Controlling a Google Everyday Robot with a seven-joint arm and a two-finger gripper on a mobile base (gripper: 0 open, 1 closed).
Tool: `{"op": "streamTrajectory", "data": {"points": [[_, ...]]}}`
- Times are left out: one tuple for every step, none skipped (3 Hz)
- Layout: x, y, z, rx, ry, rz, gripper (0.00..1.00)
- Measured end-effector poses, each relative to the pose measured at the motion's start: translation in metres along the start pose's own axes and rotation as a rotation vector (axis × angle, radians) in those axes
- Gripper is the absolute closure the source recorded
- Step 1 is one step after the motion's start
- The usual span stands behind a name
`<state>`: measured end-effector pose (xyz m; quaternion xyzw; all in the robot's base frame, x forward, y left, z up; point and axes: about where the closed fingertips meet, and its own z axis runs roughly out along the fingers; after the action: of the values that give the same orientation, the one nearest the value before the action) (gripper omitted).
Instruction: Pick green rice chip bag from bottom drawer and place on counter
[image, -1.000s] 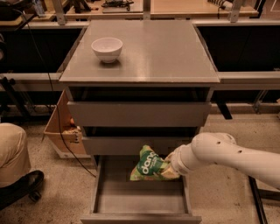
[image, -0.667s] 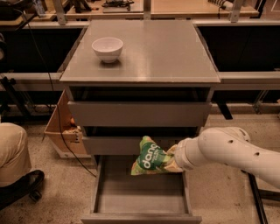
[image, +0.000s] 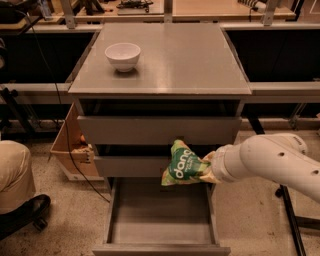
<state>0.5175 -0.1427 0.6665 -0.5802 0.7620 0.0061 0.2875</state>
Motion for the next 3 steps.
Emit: {"op": "streamTrajectory", "data": {"points": [[-0.007,-0.050,-0.065,0.154,0.030,-0.050,1.00],[-0.029,-0.088,-0.120,0.276,0.043,-0.106,1.00],[-0.058,-0.111,-0.163,0.365,0.053,-0.172,1.00]]}}
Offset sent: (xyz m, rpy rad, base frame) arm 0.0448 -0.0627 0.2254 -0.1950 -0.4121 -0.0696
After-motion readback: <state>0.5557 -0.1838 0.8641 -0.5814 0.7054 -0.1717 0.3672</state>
